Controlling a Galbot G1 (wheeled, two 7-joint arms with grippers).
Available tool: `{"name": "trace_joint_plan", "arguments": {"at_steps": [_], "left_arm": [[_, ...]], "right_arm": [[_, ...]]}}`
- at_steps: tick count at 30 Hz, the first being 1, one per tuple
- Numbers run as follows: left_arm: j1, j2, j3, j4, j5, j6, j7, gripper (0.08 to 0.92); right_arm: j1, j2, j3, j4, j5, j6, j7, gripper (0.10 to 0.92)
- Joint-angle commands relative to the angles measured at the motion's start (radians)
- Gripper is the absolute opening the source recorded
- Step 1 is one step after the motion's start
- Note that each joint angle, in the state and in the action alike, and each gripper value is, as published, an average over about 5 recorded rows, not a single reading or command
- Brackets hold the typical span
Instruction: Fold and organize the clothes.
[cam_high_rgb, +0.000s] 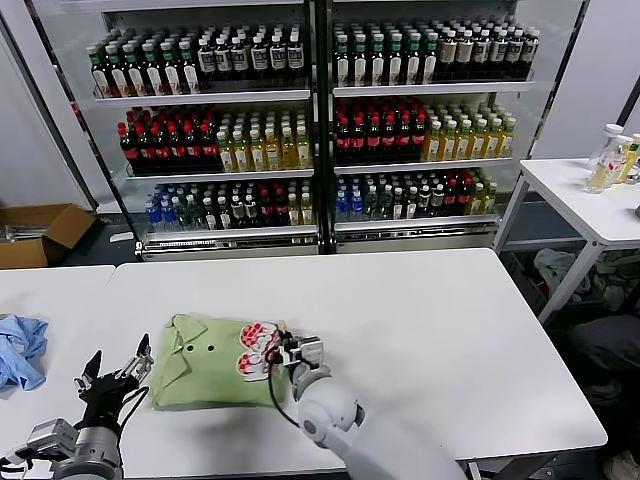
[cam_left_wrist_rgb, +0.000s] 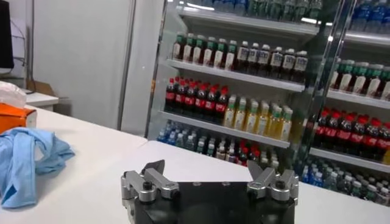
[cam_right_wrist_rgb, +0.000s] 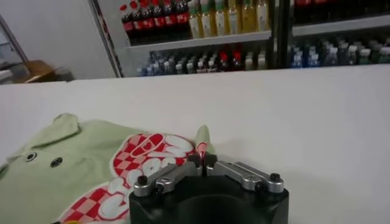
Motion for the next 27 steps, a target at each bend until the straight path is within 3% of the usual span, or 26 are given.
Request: {"name": "trace_joint_plan", "arguments": {"at_steps": [1, 17, 27], "left_arm": [[0.005, -0.001, 0.008, -0.013, 0.006, 0.003, 0.000, 0.823], [-0.001, -0.019, 0.051, -0.029, 0.070, 0.021, 0.021, 0.823], [0.025, -0.028, 0.065, -0.056, 0.100, 0.017, 0.051, 0.822]], "right_arm": [[0.091, -0.160, 0.042, 0.000, -0.040, -0.048, -0.150, 0.116], [0.028, -0.397, 0.171, 0.031, -0.164, -0.064, -0.325, 0.122], [-0.132, -0.443, 0.276, 0.183, -0.305, 0.180, -0.317, 0.372]]}}
